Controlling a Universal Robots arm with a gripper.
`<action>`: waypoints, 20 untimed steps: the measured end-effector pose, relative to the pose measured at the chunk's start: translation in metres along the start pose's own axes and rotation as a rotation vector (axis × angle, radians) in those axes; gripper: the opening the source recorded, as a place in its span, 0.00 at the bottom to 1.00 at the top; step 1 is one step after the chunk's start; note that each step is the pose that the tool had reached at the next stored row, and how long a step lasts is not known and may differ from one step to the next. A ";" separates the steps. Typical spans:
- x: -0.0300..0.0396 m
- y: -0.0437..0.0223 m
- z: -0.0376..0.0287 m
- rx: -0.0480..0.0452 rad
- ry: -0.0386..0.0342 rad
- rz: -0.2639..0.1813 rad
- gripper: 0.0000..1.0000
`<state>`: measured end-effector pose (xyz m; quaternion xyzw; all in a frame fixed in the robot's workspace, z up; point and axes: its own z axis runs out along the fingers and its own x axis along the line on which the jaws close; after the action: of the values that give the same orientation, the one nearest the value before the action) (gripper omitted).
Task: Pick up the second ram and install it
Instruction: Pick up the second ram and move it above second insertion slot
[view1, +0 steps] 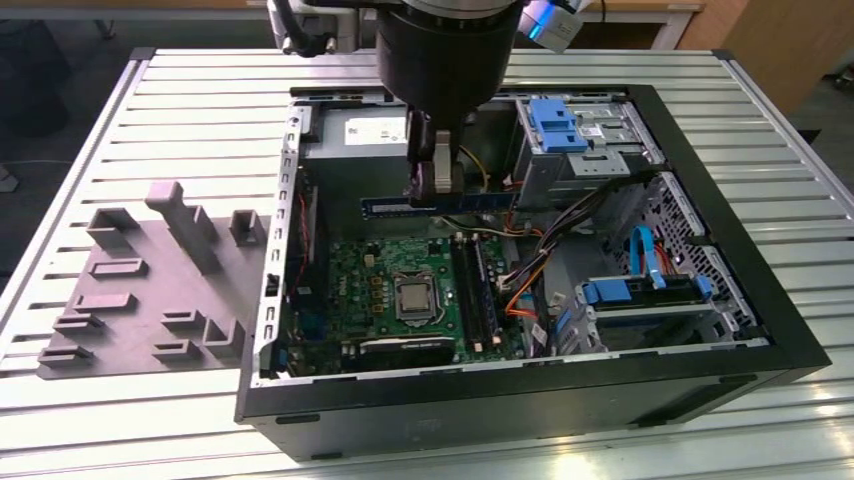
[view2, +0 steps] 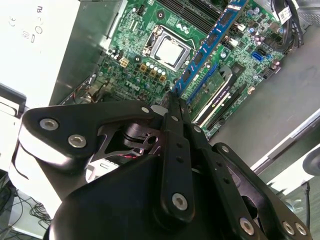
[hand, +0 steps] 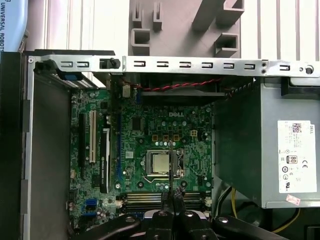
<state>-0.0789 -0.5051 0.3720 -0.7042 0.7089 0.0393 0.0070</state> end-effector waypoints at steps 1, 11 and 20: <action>0.0000 -0.0001 0.0002 0.0000 0.0000 0.000 0.11; 0.0002 -0.0016 0.0029 0.0001 -0.0001 0.000 0.11; 0.0006 -0.0030 0.0088 0.0000 -0.0001 0.000 0.11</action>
<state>-0.0763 -0.5051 0.3631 -0.7042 0.7089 0.0394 0.0071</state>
